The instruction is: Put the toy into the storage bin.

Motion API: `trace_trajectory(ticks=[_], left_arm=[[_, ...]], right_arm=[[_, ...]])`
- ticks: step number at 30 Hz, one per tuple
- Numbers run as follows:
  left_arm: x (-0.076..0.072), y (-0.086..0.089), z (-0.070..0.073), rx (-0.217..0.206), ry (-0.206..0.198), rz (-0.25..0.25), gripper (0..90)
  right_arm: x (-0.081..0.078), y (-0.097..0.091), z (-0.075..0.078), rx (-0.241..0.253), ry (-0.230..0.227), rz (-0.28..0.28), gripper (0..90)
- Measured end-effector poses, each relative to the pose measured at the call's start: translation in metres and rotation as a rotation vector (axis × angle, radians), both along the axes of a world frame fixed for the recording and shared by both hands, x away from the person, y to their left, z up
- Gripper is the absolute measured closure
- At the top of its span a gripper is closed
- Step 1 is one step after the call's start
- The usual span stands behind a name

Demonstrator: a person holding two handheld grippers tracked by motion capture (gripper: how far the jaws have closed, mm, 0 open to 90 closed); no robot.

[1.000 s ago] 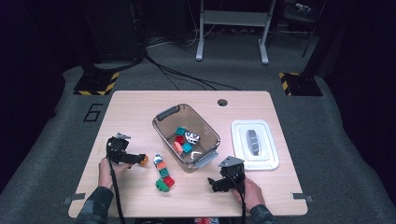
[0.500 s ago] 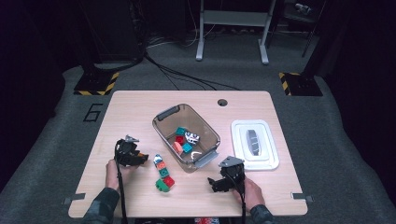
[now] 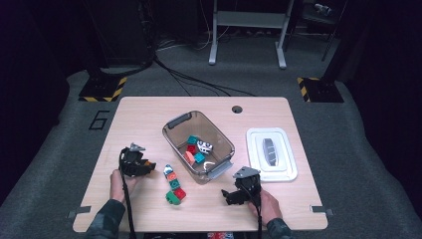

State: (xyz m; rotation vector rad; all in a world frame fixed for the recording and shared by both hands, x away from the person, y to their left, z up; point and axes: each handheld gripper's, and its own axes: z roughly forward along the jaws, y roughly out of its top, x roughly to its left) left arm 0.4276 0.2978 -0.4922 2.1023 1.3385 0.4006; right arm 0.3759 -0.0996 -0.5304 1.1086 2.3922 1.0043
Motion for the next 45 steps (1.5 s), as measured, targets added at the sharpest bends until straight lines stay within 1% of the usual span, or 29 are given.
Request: trace_trajectory(ticks=[3, 4, 5, 6, 7, 9, 10, 11, 13, 16, 18, 19, 20, 21, 24, 25, 26, 27, 28, 30, 31, 33, 36, 40, 42, 45], left_arm=[[0.0, 0.003, 0.004, -0.005, -0.002, 0.002, 59.4], [0.0, 0.004, 0.006, 0.002, -0.002, 0.001, 59.4], [0.0, 0.005, 0.007, -0.003, -0.003, 0.001, 59.4], [0.0, 0.005, 0.009, -0.014, -0.014, 0.011, 59.5], [0.0, 0.007, 0.011, -0.003, -0.014, 0.001, 59.5], [0.0, 0.008, 0.016, -0.002, -0.017, 0.002, 59.5], [0.0, 0.008, 0.017, -0.015, -0.026, 0.014, 59.4], [0.0, 0.009, 0.02, -0.015, -0.027, 0.01, 59.4], [-0.001, 0.009, 0.024, -0.009, -0.035, 0.01, 59.4], [0.0, 0.01, 0.034, -0.002, -0.04, -0.006, 59.4], [0.0, 0.01, 0.039, -0.008, -0.052, 0.005, 59.4], [0.0, 0.01, 0.042, -0.006, -0.057, 0.002, 59.5], [0.001, 0.01, 0.045, -0.013, -0.066, 0.008, 59.4], [0.001, 0.01, 0.048, -0.008, -0.071, 0.003, 59.5], [0.002, 0.01, 0.055, -0.014, -0.075, 0.005, 59.5], [0.003, 0.01, 0.058, -0.007, -0.081, 0.003, 59.4], [0.004, 0.009, 0.061, -0.011, -0.082, 0.006, 59.4], [0.005, 0.01, 0.064, -0.008, -0.082, -0.002, 59.4], [0.006, 0.009, 0.066, -0.015, -0.095, 0.0, 59.4], [0.007, 0.009, 0.072, -0.013, -0.096, -0.005, 59.5], [0.007, 0.008, 0.074, -0.014, -0.105, 0.0, 59.5], [0.008, 0.007, 0.079, -0.002, -0.109, -0.012, 59.4], [0.01, 0.005, 0.085, -0.004, -0.123, -0.013, 59.4], [0.013, 0.003, 0.094, 0.008, -0.131, -0.023, 59.4], [0.014, 0.001, 0.098, 0.007, -0.137, -0.025, 59.4], [0.016, -0.002, 0.105, 0.017, -0.151, -0.036, 59.4]], right_arm=[[0.0, 0.0, 0.0, 0.0, 0.0, 0.0, 0.0], [0.0, 0.0, 0.0, 0.0, 0.0, 0.001, 0.0], [0.0, 0.0, 0.0, 0.0, 0.0, 0.002, 0.0], [0.0, 0.0, 0.0, 0.0, 0.0, 0.003, 0.0], [0.0, 0.0, 0.0, 0.001, 0.0, 0.005, 0.0], [0.0, 0.0, 0.0, 0.0, 0.001, 0.006, 0.0], [0.001, 0.0, 0.0, 0.0, 0.001, 0.006, 0.0], [0.001, 0.0, 0.0, 0.0, 0.001, 0.008, 0.0], [0.001, -0.001, 0.0, 0.002, 0.001, 0.011, 0.0], [0.001, -0.001, 0.0, 0.001, 0.002, 0.012, 0.0], [0.001, -0.001, 0.0, 0.002, 0.001, 0.012, 0.0], [0.001, -0.001, 0.0, 0.002, 0.001, 0.012, 0.0], [0.001, -0.001, 0.0, 0.002, 0.001, 0.012, 0.0], [0.001, -0.001, 0.0, 0.002, 0.001, 0.012, 0.0], [0.001, -0.001, 0.0, 0.002, 0.001, 0.013, 0.0], [0.001, -0.001, 0.0, 0.002, 0.001, 0.013, 0.0], [0.001, -0.001, 0.0, 0.002, 0.001, 0.013, 0.0], [0.001, -0.001, 0.0, 0.002, 0.001, 0.013, 0.0], [0.001, -0.001, 0.0, 0.002, 0.002, 0.013, 0.0], [0.001, -0.001, 0.0, 0.002, 0.001, 0.014, 0.0], [0.001, -0.001, 0.0, 0.002, 0.001, 0.014, 0.0], [0.001, -0.001, 0.0, 0.002, 0.001, 0.014, 0.0], [0.001, -0.001, 0.0, 0.002, 0.002, 0.013, 0.0], [0.001, -0.001, 0.0, 0.002, 0.002, 0.013, 0.0], [0.001, -0.001, 0.0, 0.002, 0.002, 0.014, 0.0], [0.001, -0.001, 0.0, 0.002, 0.001, 0.014, 0.0]])
